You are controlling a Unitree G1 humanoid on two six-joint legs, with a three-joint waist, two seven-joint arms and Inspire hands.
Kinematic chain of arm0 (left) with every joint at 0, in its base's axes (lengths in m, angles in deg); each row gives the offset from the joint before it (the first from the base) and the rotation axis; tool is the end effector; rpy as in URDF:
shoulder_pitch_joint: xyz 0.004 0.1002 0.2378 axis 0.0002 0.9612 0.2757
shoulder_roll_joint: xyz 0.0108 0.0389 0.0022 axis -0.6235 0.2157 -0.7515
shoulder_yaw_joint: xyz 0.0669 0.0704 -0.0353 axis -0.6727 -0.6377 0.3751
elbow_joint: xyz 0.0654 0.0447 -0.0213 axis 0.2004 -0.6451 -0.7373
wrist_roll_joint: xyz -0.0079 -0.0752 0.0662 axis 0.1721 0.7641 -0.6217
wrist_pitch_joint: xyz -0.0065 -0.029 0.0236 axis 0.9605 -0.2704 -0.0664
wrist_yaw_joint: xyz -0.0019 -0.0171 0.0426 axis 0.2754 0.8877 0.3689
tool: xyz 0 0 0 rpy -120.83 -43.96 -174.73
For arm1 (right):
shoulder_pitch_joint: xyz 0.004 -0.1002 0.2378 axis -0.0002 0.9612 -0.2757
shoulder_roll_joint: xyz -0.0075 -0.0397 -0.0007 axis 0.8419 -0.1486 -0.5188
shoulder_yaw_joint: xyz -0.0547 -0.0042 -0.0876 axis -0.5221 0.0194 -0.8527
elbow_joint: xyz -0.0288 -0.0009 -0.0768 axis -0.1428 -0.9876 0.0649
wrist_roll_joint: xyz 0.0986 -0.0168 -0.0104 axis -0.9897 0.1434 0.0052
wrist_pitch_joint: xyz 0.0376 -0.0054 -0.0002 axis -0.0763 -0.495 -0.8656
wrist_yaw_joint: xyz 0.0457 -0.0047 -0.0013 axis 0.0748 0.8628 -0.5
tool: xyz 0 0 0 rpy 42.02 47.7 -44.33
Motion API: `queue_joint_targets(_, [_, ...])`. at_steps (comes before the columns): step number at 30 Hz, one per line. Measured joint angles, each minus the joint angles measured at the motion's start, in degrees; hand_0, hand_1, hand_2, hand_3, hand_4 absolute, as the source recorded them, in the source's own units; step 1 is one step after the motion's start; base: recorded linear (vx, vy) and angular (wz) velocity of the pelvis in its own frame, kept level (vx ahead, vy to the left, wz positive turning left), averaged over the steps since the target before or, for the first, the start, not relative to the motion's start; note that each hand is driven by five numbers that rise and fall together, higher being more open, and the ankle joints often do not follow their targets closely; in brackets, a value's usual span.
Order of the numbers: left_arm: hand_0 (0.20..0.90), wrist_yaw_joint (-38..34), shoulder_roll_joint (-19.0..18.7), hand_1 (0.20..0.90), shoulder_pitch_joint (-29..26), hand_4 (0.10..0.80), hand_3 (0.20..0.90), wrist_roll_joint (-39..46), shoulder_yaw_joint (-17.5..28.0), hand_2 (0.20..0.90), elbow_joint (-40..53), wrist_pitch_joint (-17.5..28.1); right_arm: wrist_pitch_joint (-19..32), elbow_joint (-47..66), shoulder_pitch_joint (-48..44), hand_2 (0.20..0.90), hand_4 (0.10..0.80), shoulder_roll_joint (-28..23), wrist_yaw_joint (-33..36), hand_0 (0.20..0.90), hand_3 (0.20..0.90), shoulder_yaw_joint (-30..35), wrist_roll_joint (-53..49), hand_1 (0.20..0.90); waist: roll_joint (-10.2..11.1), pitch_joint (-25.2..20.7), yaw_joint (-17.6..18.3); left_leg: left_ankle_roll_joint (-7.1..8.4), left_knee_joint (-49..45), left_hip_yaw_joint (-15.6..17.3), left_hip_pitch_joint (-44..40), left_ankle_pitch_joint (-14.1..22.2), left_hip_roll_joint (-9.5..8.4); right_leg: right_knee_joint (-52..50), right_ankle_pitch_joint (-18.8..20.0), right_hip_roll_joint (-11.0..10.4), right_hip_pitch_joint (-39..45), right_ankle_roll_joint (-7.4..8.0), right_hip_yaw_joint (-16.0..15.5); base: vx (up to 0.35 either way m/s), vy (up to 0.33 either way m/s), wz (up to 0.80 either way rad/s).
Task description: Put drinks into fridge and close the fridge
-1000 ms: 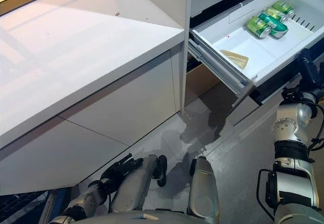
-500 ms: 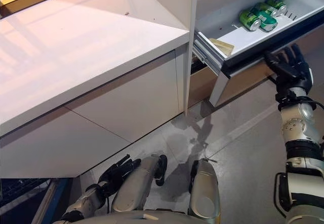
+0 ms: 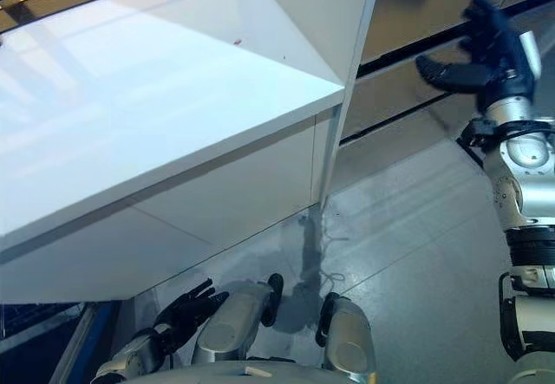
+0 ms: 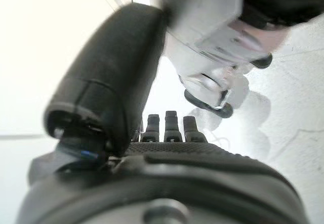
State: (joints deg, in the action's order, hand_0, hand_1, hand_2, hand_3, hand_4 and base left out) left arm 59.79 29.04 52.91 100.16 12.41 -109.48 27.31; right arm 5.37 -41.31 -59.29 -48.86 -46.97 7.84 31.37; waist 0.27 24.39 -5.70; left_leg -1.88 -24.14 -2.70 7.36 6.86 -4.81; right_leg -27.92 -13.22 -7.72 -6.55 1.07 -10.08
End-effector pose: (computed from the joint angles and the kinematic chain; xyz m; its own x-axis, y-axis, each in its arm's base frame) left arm 0.1124 0.2412 -0.0897 0.6316 -0.0423 -0.7741 -0.2508 0.9337 -0.2556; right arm 0.2565 -0.3077 0.2208 0.8350 -0.2542 0.4880 0.3518 0.9286 -0.1181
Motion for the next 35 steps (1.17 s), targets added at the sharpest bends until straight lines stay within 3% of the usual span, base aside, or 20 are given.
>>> queue_joint_targets(3, [0.900,0.01,-0.74,0.900,0.25,0.800,0.900,-0.01,0.20,0.900,-0.06,0.00,1.49,3.02,6.55,0.900,0.800,4.75,2.92,0.900,0.900,5.07,0.98,0.900,2.07,-2.78,2.51,-0.68,3.90,2.05,-2.35,-0.42,0.44,4.62,1.73,0.75,1.74,0.92,2.25,-0.063,0.017,-0.38])
queue_joint_targets(6, [0.900,0.17,-0.99,0.900,-0.80,0.800,0.900,-0.02,0.37,0.900,-0.52,0.18,2.49,2.51,13.47,0.900,0.800,10.11,3.73,0.900,0.900,5.78,0.21,0.900,3.24,-5.57,5.25,-1.02,7.22,3.60,-4.94,-0.63,0.91,9.44,3.69,1.62,4.23,1.49,3.59,-0.072,0.004,-0.33])
queue_joint_targets(14, [0.900,0.17,1.14,0.900,-1.48,0.800,0.900,-1.08,0.36,0.900,-1.53,0.88,1.05,-16.32,22.87,0.900,0.800,18.83,-1.19,0.900,0.900,5.71,-10.14,0.900,1.68,-11.80,8.89,-1.65,14.16,5.66,-8.18,-2.33,1.15,17.80,7.41,2.41,7.12,2.23,5.17,-0.082,0.007,-0.17])
queue_joint_targets(22, [0.900,-1.33,1.54,0.900,0.08,0.800,0.900,-3.55,0.42,0.900,-8.00,0.11,-6.69,-34.61,24.79,0.900,0.800,25.27,-10.54,0.900,0.900,1.96,-16.51,0.900,1.46,-15.30,8.06,-0.57,20.75,6.02,-10.98,-5.37,2.17,23.24,9.72,3.59,9.21,1.33,4.71,-0.073,0.021,0.00])
queue_joint_targets(29, [0.900,-2.59,1.50,0.900,2.40,0.800,0.900,-5.57,2.25,0.900,-15.52,0.16,-8.37,-55.18,27.10,0.900,0.800,33.39,-15.84,0.900,0.900,-0.32,-9.16,0.900,2.49,-18.03,6.67,0.26,24.52,6.16,-13.31,-6.65,3.05,26.13,10.54,4.61,10.93,0.74,4.68,-0.012,0.005,-0.01])
queue_joint_targets(35, [0.900,-2.42,1.79,0.900,2.30,0.800,0.900,-11.40,2.35,0.900,-17.83,0.64,-9.30,-62.74,30.80,0.900,0.800,37.35,-18.93,0.900,0.900,-2.62,-1.17,0.900,2.12,-18.44,6.40,0.14,24.99,6.22,-13.51,-6.79,3.01,26.18,10.55,4.53,10.84,0.74,4.80,-0.017,0.002,-0.01])
